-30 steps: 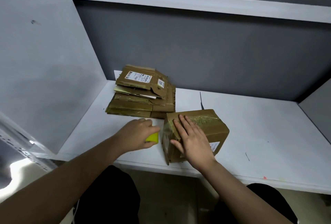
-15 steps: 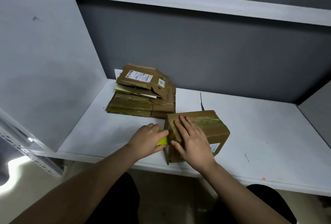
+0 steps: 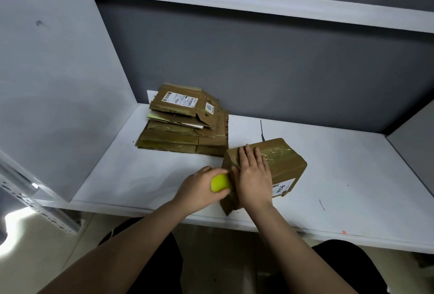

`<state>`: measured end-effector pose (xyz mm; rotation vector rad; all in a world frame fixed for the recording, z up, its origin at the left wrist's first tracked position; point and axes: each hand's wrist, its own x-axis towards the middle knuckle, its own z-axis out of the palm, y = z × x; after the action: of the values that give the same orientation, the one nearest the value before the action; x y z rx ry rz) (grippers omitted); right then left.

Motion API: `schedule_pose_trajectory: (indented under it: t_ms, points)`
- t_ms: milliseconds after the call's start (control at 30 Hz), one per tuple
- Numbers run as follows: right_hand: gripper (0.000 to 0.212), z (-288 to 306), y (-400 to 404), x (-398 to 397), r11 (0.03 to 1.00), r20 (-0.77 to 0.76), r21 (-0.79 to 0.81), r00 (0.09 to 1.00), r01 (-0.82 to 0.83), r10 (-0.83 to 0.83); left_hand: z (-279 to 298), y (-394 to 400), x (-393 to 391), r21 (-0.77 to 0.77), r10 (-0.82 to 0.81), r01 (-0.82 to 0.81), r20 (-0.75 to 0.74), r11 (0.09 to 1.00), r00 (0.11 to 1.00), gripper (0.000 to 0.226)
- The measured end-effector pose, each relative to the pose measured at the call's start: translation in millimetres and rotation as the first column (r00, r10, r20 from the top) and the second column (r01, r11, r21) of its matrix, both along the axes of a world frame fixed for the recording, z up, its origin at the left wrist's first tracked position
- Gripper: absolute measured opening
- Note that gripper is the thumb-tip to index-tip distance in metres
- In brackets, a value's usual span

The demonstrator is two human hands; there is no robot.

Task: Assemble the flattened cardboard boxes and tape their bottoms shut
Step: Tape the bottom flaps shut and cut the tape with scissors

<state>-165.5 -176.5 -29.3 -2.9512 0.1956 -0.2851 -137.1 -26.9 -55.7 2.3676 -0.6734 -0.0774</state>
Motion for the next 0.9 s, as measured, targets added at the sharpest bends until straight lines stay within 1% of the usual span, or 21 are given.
schedule_pose_trajectory:
  t_ms: [100,167,233,300,367,433,567,633,767,900]
  points:
    - [0.054,-1,-17,-7,1.000,0.037,0.018,0.999,0.010,-0.011,-1,-7,-1,-0.222,-0.010,-0.037,-0.206,0.974,0.978,0.058]
    - [0.062,-1,-30,-13,0.999,0.035,0.023,0.999,0.027,-0.028,-3,-14,-1,-0.323,-0.051,-0.066,-0.340,0.944,0.939,0.054]
    - [0.067,-1,-43,-17,1.000,0.027,0.013,0.999,0.023,-0.024,-5,-21,-1,-0.404,-0.075,-0.115,-0.424,0.907,0.902,0.045]
    - [0.072,-1,-54,-20,1.000,0.008,-0.002,1.000,0.004,-0.004,-5,-26,-3,-0.446,-0.080,-0.161,-0.474,0.880,0.877,0.035]
    - [0.078,-1,-58,-21,0.999,-0.015,-0.024,1.000,-0.025,0.025,-5,-28,-4,-0.465,-0.092,-0.184,-0.509,0.866,0.856,0.030]
    - [0.072,-2,-56,-19,0.999,-0.028,-0.035,0.999,-0.023,0.022,-5,-29,-5,-0.468,-0.103,-0.189,-0.529,0.863,0.842,0.031]
    - [0.054,-7,-48,-17,0.998,0.089,-0.064,0.996,0.012,-0.006,-3,-28,-6,-0.457,-0.094,-0.204,-0.550,0.866,0.830,0.033]
    - [0.050,-8,-45,-17,0.998,0.129,-0.058,0.992,0.000,0.007,-1,-24,-7,-0.454,-0.086,-0.213,-0.553,0.865,0.829,0.030]
    - [0.047,-8,-33,-16,0.991,0.200,-0.034,0.971,-0.129,0.133,7,-6,-12,-0.402,-0.011,-0.229,-0.513,0.887,0.859,0.026]
    - [0.046,-11,-14,-14,0.954,0.233,-0.074,0.925,-0.292,0.301,8,17,-22,-0.376,0.043,-0.285,-0.538,0.882,0.842,0.024]
